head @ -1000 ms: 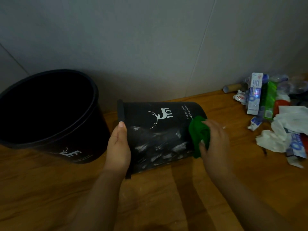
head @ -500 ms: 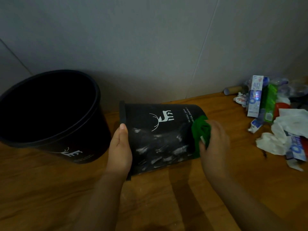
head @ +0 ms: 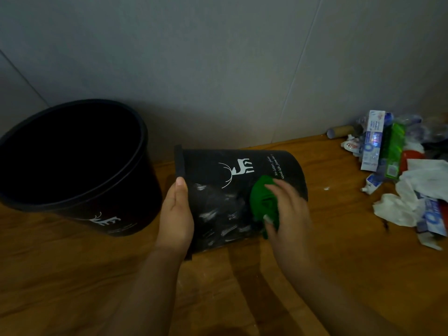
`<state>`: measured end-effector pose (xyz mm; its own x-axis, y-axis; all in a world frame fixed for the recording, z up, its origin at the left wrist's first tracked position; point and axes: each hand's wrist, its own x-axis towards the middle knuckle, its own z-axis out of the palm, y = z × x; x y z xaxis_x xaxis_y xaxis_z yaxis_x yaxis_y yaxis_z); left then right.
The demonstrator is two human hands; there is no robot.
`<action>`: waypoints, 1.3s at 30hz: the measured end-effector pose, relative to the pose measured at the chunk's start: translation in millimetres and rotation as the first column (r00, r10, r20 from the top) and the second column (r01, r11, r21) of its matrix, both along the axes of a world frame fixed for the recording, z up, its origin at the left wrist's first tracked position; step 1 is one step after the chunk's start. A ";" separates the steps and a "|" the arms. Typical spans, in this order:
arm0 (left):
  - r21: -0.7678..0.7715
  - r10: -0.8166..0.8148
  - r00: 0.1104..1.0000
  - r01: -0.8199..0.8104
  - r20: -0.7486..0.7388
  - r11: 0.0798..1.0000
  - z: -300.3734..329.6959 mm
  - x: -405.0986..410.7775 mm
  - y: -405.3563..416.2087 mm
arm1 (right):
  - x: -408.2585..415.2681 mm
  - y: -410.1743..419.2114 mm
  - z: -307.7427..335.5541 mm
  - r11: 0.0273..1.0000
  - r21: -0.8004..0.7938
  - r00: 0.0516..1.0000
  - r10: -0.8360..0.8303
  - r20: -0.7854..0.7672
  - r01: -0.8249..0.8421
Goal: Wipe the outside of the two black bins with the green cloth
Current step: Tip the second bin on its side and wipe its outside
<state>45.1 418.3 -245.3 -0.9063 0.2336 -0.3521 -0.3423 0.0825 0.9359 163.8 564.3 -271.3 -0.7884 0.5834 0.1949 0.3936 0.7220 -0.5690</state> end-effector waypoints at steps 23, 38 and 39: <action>-0.011 -0.023 0.999 0.023 -0.027 1.000 -2.8 -0.9 -2.1 | -15.6 3.1 16.7 0.995 -0.009 0.993 -0.099 0.062 0.100; 0.002 -0.015 1.000 0.015 -0.008 1.000 -6.6 -3.4 -1.5 | -19.0 -24.6 21.6 0.974 0.053 0.972 0.215 0.091 -0.220; 0.000 -0.012 1.000 0.012 -0.014 1.000 -5.9 -3.4 -1.2 | -19.0 -24.4 19.7 0.954 0.094 0.957 0.275 0.094 -0.283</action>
